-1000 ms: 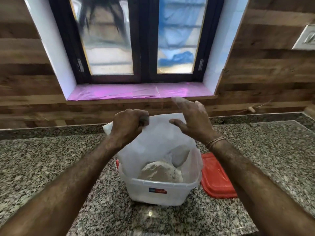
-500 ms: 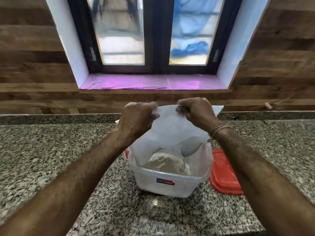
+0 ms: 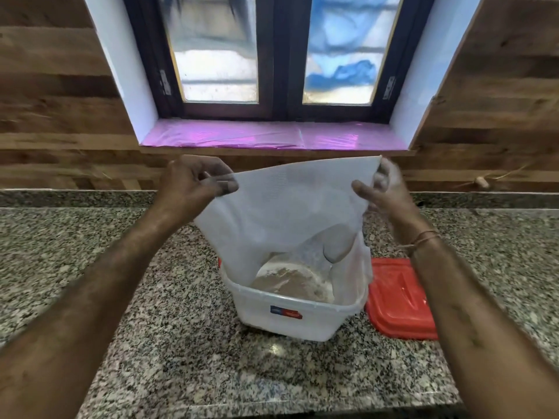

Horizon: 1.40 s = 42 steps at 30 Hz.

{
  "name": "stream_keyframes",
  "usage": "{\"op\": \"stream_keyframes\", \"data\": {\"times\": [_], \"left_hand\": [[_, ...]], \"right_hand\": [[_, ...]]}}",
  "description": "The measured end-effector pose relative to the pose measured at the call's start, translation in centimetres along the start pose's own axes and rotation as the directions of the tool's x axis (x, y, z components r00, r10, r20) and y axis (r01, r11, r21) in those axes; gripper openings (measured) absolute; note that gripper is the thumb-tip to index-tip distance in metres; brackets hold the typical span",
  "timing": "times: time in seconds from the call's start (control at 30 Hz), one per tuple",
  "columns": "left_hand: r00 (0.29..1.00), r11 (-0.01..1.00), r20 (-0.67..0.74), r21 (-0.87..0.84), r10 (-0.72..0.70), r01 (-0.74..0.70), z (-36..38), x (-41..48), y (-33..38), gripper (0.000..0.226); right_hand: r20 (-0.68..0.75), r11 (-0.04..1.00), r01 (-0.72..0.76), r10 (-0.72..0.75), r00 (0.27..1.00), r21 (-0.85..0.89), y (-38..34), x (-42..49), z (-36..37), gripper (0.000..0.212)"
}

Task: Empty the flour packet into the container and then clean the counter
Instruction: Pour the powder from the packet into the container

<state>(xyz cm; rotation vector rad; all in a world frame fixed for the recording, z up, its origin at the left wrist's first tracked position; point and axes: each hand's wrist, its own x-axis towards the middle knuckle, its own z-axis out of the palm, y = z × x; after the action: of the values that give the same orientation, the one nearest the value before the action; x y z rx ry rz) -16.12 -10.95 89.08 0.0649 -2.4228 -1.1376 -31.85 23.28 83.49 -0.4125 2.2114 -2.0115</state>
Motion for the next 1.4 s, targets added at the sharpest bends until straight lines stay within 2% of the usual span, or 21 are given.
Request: {"op": "stream_keyframes", "data": {"times": [0.03, 0.1, 0.17, 0.23, 0.3, 0.37, 0.4, 0.47, 0.53, 0.57, 0.67, 0.73, 0.87, 0.93, 1.03, 1.07, 1.13, 1.2, 1.3, 1.33, 1.4], "left_hand": [[1.0, 0.998, 0.023, -0.066, -0.013, 0.015, -0.1, 0.1, -0.2, 0.006], [0.999, 0.988, 0.041, -0.15, -0.031, 0.037, -0.3, 0.4, -0.5, 0.008], [0.999, 0.982, -0.016, -0.187, -0.036, 0.032, -0.2, 0.9, -0.9, 0.012], [0.981, 0.936, -0.122, -0.337, -0.15, 0.101, 0.5, 0.8, -1.7, 0.027], [0.944, 0.79, -0.085, -0.573, -0.32, 0.216, 1.5, -0.2, -2.7, 0.053], [0.924, 0.702, 0.08, -0.627, -0.373, 0.338, 3.6, -2.5, -4.1, 0.072], [0.912, 0.699, 0.139, -0.601, -0.386, 0.387, 4.8, -3.7, -4.6, 0.07], [0.887, 0.678, 0.076, -0.617, -0.455, 0.4, 6.9, -4.7, -5.0, 0.044], [0.847, 0.619, -0.031, -0.696, -0.531, 0.363, 7.5, -4.5, -5.0, 0.027], [0.83, 0.593, -0.057, -0.727, -0.555, 0.346, 7.5, -4.1, -4.9, 0.022], [0.811, 0.563, -0.094, -0.765, -0.578, 0.313, 7.2, -3.2, -5.0, 0.02], [0.802, 0.591, -0.112, -0.736, -0.586, 0.329, 7.4, -3.3, -5.1, 0.025], [0.752, 0.584, -0.135, -0.722, -0.645, 0.371, 7.9, -3.4, -5.9, 0.039], [0.729, 0.572, -0.159, -0.736, -0.666, 0.362, 7.9, -3.4, -6.2, 0.047], [0.704, 0.551, -0.175, -0.758, -0.688, 0.35, 8.0, -3.6, -5.9, 0.038], [0.696, 0.543, -0.177, -0.764, -0.696, 0.349, 8.1, -3.8, -5.8, 0.033], [0.693, 0.532, -0.179, -0.777, -0.699, 0.336, 8.2, -4.2, -5.6, 0.023], [0.684, 0.514, -0.19, -0.801, -0.704, 0.307, 8.3, -4.5, -5.4, 0.026], [0.689, 0.495, -0.202, -0.83, -0.696, 0.257, 8.6, -4.7, -5.2, 0.056], [0.69, 0.497, -0.211, -0.833, -0.692, 0.244, 8.7, -4.7, -5.1, 0.055], [0.69, 0.496, -0.223, -0.839, -0.688, 0.225, 8.8, -4.9, -5.2, 0.035]], "right_hand": [[0.078, 0.992, -0.073, 0.065, 0.995, 0.107, 0.7, -0.5, -0.1, 0.093], [0.122, 0.979, -0.14, 0.122, 0.985, 0.151, 2.1, -1.4, 0.5, 0.07], [0.04, 0.978, -0.112, 0.107, 0.993, 0.177, 3.2, -1.8, 1.5, 0.042], [-0.052, 0.965, -0.083, 0.099, 0.994, 0.25, 3.5, -1.5, 2.1, 0.019], [-0.089, 0.921, -0.047, 0.088, 0.992, 0.387, 3.2, -1.1, 2.4, 0.027], [-0.092, 0.888, -0.025, 0.075, 0.993, 0.459, 2.8, -0.6, 2.6, 0.028], [-0.087, 0.878, -0.013, 0.062, 0.994, 0.479, 2.6, -0.4, 2.6, 0.018], [-0.064, 0.863, -0.005, 0.043, 0.997, 0.505, 2.4, -0.1, 2.3, 0.006], [0.038, 0.902, -0.034, 0.02, 0.999, 0.431, 3.1, -0.3, 1.6, 0.025], [0.114, 0.943, -0.067, 0.031, 0.993, 0.326, 3.8, -0.7, 1.1, 0.031], [0.227, 0.992, -0.125, 0.124, 0.966, -0.007, 6.5, -1.8, 0.1, 0.03], [0.128, 0.995, -0.097, 0.094, 0.987, 0.017, 7.5, -1.6, -0.3, 0.015], [-0.04, 0.999, 0.006, -0.005, 0.999, 0.041, 6.4, 0.5, -0.4, 0.016], [-0.11, 0.997, 0.056, -0.06, 0.992, -0.044, 6.0, 1.1, 0.3, 0.014], [-0.251, 0.942, 0.117, -0.201, 0.947, -0.315, 5.7, 1.0, 1.3, 0.014], [-0.23, 0.944, 0.131, -0.205, 0.951, -0.302, 5.8, 0.9, 1.4, 0.015], [-0.047, 0.976, 0.106, -0.117, 0.992, -0.188, 6.1, 0.6, 1.4, 0.022], [0.095, 0.962, 0.053, -0.028, 0.995, -0.268, 6.3, 0.6, 1.0, 0.028], [-0.006, 0.921, 0.068, -0.076, 0.997, -0.383, 6.3, 1.8, 0.4, 0.016], [-0.035, 0.929, 0.096, -0.116, 0.993, -0.357, 5.9, 1.8, 0.6, 0.013], [-0.041, 0.972, 0.111, -0.122, 0.992, -0.209, 5.4, 1.2, 1.5, 0.009]]}}
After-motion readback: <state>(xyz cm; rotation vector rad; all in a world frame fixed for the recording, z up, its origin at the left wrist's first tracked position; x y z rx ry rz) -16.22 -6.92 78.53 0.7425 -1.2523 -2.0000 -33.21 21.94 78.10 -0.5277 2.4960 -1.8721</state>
